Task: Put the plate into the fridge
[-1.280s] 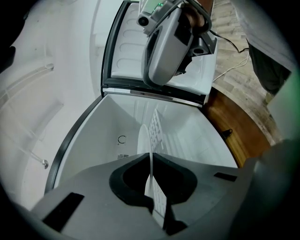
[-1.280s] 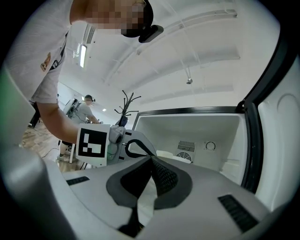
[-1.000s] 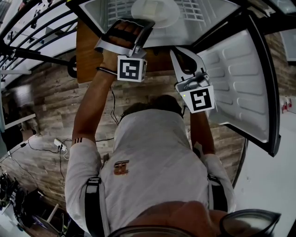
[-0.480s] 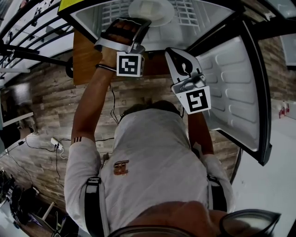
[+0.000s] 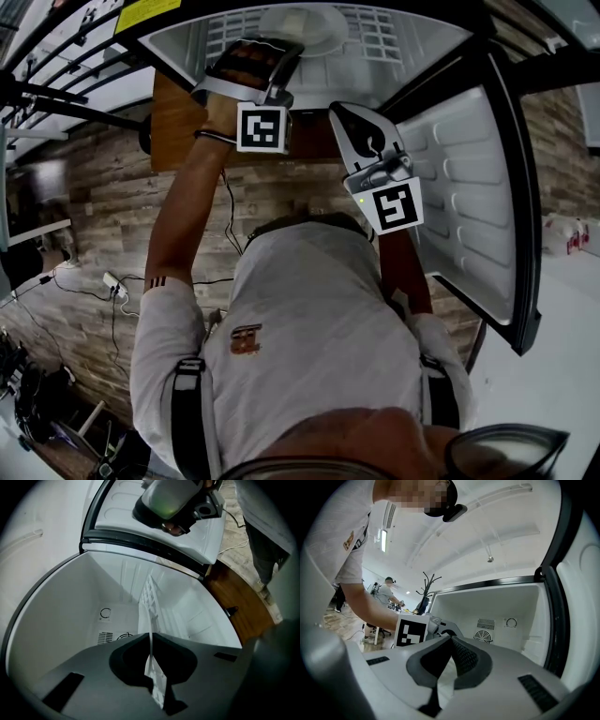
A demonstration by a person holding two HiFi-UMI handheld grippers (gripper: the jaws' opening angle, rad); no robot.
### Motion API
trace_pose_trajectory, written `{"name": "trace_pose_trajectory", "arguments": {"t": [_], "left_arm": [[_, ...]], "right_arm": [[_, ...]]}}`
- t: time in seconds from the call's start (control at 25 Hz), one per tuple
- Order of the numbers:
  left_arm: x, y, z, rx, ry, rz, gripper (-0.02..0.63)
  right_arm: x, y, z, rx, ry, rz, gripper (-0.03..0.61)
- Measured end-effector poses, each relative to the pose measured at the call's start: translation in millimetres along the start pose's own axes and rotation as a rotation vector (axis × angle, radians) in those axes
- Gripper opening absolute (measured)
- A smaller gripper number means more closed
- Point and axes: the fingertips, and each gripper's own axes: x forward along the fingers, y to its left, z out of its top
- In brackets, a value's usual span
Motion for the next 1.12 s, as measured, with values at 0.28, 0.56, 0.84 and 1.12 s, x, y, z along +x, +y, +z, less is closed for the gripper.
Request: {"name": "trace_pose_trajectory", "arguments": {"t": [0.28,0.56,0.84,1.12], "left_arm": [[3,-2,0,0.001,0.002,-0.06,0.028],[2,0,3,0.012,0.002,-0.088,0.028],[-2,2,6,0.008,-0.014,-0.119,0.061],[-5,-2,11,0.02,-0.043,-0.147,0.077]], "right_arm": [[3,-4,-5,0.014,-0.003,0.003,0.032],[2,-4,-5,0.017,-0.009,0.002,0.032],[2,-3,-4,0.008,-0.01,0.006,0.032],[2,-3,-4,0.005,-0.014,0.007,0.032]]}}
